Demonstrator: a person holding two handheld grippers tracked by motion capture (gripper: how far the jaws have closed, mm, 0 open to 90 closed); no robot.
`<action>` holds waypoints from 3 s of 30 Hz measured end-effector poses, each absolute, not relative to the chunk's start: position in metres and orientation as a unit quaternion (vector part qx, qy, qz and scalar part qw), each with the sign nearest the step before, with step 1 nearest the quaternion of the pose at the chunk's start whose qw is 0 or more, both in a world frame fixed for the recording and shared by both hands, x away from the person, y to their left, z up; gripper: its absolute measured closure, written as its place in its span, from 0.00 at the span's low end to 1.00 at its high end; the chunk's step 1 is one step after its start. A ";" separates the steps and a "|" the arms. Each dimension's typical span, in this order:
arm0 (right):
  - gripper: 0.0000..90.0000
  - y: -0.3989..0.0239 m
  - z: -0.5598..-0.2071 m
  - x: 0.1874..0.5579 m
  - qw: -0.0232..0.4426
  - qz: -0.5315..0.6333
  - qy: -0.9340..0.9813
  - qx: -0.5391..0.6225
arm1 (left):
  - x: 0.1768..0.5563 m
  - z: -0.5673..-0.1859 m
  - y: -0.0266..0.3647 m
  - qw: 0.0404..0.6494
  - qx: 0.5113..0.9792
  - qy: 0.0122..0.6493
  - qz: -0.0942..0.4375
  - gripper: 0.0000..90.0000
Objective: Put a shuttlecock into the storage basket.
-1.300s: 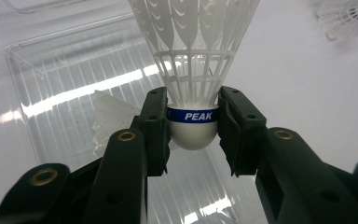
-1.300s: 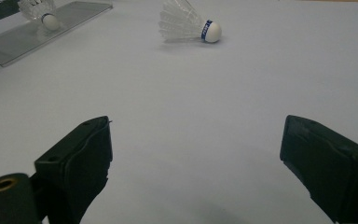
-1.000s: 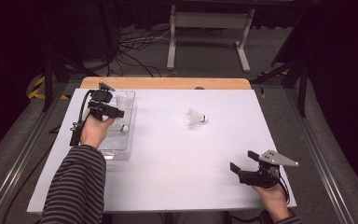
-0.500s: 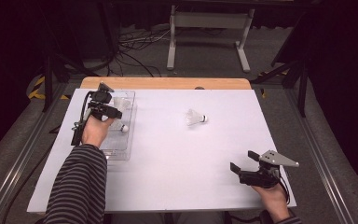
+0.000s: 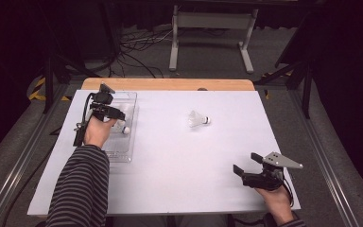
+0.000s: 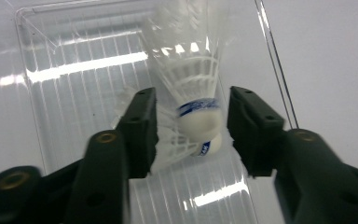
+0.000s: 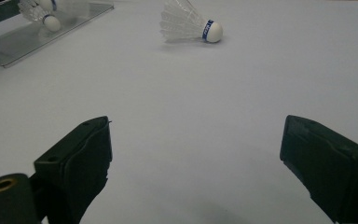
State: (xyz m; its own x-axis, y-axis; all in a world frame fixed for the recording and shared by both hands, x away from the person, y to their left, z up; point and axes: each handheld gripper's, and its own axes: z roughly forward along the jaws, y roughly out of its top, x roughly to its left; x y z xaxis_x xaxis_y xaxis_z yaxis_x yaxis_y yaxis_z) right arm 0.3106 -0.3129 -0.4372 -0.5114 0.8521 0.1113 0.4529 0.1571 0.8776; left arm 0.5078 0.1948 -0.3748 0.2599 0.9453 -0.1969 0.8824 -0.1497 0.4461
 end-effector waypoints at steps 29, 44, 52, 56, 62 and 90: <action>0.11 -0.313 -0.436 0.310 0.216 0.471 0.729 0.446 | 0.479 -0.356 0.195 0.269 0.769 0.569 0.113 0.33; 0.11 -0.313 -0.436 0.310 0.215 0.472 0.729 0.446 | 0.461 -0.351 0.204 0.295 0.767 0.554 0.129 0.32; 0.11 -0.313 -0.436 0.310 0.216 0.471 0.729 0.448 | 0.452 -0.351 0.208 0.307 0.766 0.550 0.129 0.33; 0.11 -0.313 -0.436 0.310 0.217 0.471 0.728 0.449 | 0.447 -0.349 0.211 0.313 0.767 0.545 0.129 0.33; 0.11 -0.314 -0.436 0.310 0.216 0.471 0.729 0.448 | 0.440 -0.348 0.214 0.317 0.770 0.538 0.132 0.33; 0.11 -0.314 -0.437 0.310 0.213 0.472 0.726 0.452 | 0.405 -0.351 0.223 0.348 0.782 0.498 0.141 0.30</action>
State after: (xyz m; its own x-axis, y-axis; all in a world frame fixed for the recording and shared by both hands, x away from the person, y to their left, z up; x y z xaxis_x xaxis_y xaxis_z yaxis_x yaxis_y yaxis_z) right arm 0.3103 -0.3140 -0.4370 -0.4996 0.8583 0.1171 0.4556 0.1453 0.8783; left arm 0.4049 0.2231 -0.3506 0.4645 0.8766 -0.1254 0.6799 -0.2623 0.6847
